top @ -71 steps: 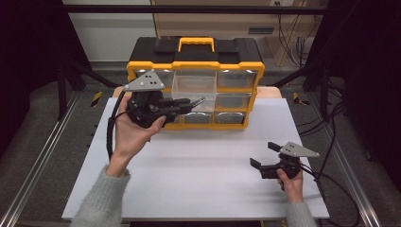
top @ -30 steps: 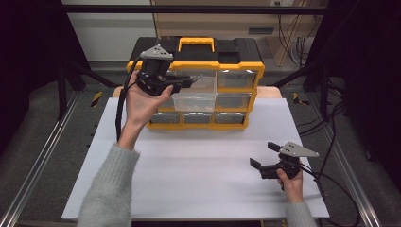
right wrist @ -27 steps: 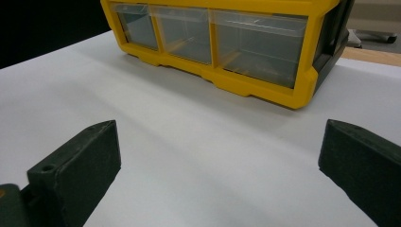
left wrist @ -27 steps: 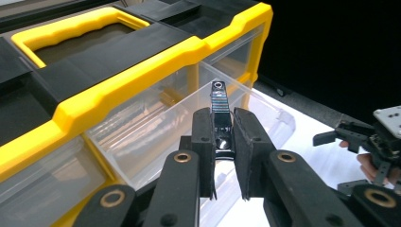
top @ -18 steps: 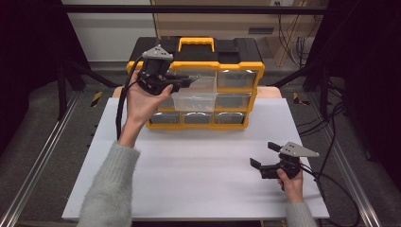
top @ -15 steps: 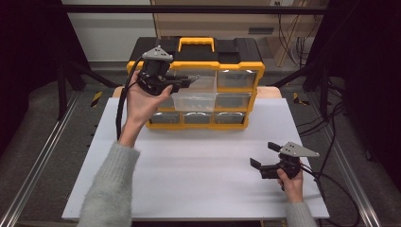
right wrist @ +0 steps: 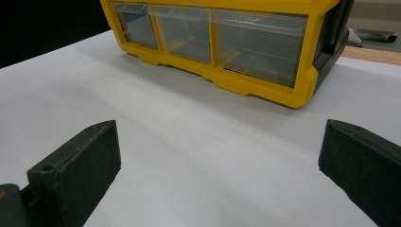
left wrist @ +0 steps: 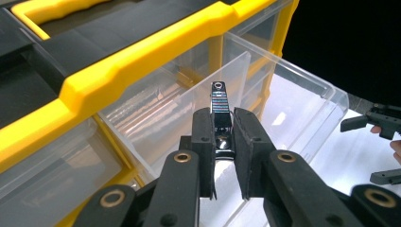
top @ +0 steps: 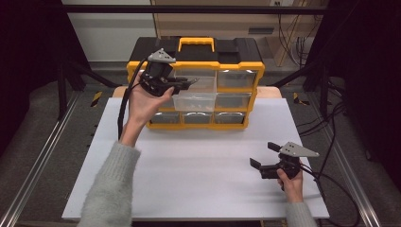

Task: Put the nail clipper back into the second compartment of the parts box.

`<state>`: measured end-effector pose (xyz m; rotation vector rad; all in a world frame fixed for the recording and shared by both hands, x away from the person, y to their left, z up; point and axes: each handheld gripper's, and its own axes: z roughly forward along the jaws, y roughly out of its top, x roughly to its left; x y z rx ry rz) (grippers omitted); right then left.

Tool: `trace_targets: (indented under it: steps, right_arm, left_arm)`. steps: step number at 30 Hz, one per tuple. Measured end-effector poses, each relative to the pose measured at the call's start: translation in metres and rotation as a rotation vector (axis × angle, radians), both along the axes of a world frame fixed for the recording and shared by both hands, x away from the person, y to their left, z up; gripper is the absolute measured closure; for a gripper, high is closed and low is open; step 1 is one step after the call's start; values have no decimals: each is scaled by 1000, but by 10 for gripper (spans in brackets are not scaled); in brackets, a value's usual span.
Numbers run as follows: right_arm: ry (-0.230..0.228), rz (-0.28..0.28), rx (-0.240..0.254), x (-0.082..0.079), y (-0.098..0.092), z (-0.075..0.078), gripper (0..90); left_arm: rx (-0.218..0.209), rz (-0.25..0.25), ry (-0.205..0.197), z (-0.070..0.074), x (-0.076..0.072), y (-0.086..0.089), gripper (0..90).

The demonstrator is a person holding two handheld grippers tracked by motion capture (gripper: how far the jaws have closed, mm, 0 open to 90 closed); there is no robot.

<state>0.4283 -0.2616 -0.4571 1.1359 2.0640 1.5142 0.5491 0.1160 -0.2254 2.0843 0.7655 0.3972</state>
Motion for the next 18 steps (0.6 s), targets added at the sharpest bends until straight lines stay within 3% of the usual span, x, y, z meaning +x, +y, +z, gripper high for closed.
trace_targets:
  steps: [7, 18]
  right_arm:
    - [1, 0, 1, 0, 0, 0, 5]
    - [1, -1, 4, 0, 0, 0, 5]
  left_arm:
    - [34, 11, 17, -5, 4, -5, 787]
    - [52, 21, 27, -7, 5, -8, 786]
